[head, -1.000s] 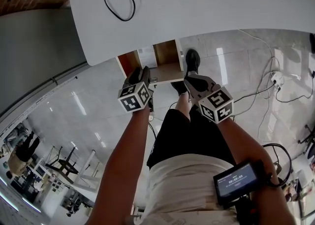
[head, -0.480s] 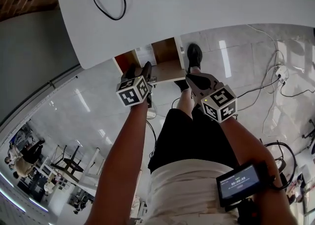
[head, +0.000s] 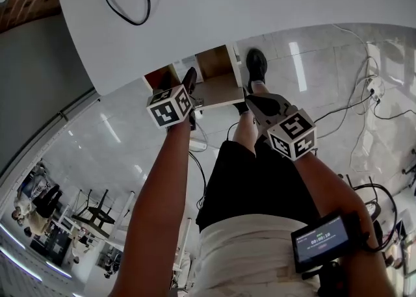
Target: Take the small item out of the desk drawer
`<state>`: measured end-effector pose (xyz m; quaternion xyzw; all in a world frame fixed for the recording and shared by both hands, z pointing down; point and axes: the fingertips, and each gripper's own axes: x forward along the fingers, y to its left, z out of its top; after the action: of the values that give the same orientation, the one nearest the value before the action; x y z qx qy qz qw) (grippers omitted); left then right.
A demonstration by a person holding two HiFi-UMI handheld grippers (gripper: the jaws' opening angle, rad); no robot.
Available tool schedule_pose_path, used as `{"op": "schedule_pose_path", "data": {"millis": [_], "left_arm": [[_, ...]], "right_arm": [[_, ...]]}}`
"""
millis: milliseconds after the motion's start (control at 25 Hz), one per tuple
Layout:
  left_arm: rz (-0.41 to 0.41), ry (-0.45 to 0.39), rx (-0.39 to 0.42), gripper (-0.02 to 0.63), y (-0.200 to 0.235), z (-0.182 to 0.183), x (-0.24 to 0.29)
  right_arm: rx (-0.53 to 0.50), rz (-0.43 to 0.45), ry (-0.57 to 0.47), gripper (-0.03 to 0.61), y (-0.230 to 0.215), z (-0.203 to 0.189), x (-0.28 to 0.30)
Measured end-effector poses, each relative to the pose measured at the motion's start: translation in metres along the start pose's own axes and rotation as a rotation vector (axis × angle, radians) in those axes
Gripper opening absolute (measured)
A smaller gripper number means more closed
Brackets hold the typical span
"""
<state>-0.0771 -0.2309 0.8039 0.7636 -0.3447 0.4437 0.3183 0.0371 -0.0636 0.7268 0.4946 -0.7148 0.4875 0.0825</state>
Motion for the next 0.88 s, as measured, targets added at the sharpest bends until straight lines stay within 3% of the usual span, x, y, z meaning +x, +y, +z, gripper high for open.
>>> {"op": "schedule_pose_path", "data": {"millis": [320, 880], "left_arm": [[0.012, 0.021, 0.061, 0.379, -0.005, 0.004, 0.026], [0.086, 0.101, 0.124, 0.391, -0.002, -0.002, 0.069]], "right_arm": [[0.035, -0.01, -0.009, 0.006, -0.014, -0.007, -0.001], [0.068, -0.034, -0.021, 0.006, -0.033, -0.015, -0.001]]}}
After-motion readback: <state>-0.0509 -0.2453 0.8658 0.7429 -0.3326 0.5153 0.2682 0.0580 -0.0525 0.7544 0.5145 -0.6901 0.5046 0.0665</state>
